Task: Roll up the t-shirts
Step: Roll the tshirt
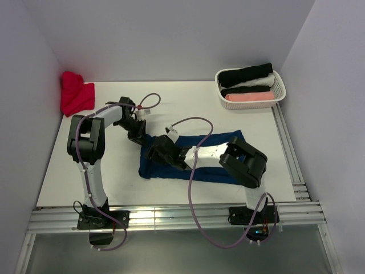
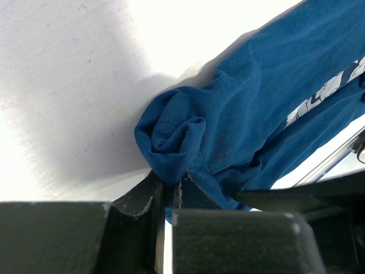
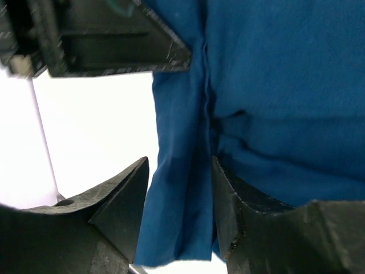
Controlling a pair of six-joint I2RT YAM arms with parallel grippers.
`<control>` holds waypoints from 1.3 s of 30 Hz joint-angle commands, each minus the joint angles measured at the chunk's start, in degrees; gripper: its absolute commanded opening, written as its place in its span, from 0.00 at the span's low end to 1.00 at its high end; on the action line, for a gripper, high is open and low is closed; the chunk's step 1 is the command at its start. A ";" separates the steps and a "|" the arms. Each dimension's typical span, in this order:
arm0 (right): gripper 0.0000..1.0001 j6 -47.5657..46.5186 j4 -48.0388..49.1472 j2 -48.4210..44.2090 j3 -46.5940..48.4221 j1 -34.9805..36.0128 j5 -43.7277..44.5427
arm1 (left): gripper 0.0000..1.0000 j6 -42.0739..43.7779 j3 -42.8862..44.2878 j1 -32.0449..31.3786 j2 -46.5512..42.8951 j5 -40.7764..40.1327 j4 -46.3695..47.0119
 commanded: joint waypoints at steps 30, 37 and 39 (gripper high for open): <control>0.30 5.18 4.19 -3.29 -4.25 6.87 -0.04 | 0.02 2.18 1.59 -1.16 1.65 -9.42 1.76; 0.05 8.61 9.73 -2.50 -8.55 6.87 -0.31 | 0.02 2.35 1.32 -1.16 1.65 -9.59 1.85; 0.00 9.40 9.21 -1.89 -8.91 6.87 0.13 | 0.02 2.53 1.32 -1.16 1.83 -9.51 1.77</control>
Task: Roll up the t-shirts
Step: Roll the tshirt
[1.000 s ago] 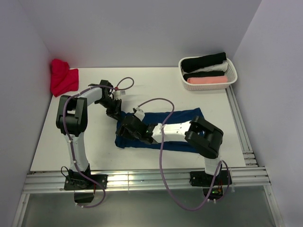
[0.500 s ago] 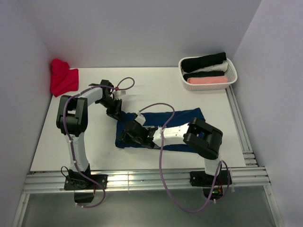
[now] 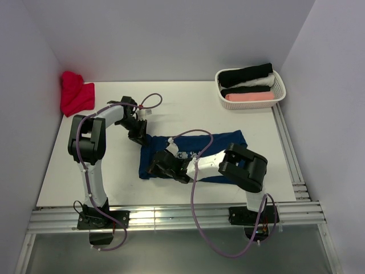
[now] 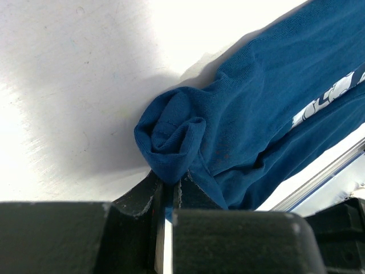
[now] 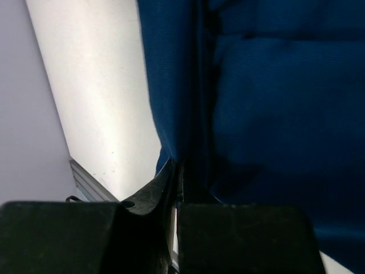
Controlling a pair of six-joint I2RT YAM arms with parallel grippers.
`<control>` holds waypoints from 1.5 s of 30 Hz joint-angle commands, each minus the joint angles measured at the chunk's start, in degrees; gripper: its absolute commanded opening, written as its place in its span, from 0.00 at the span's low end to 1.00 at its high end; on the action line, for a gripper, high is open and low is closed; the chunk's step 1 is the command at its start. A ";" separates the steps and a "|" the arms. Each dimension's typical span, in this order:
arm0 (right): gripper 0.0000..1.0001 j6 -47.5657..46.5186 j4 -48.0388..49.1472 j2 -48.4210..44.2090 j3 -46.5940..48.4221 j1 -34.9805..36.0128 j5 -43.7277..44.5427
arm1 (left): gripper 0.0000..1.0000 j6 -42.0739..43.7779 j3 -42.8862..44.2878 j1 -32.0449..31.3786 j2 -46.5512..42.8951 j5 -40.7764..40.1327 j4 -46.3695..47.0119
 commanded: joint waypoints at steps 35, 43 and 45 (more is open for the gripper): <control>0.00 4.21 -15.21 6.30 4.81 0.33 1.80 | 0.62 18.13 2.70 8.17 0.07 14.55 -10.28; 0.00 4.83 -11.35 4.98 1.29 -0.55 0.83 | 0.60 18.39 0.32 7.91 4.72 18.60 -9.84; 0.00 4.91 -11.35 4.80 1.20 -0.55 0.83 | 0.59 17.60 -0.82 7.56 5.16 18.60 -8.44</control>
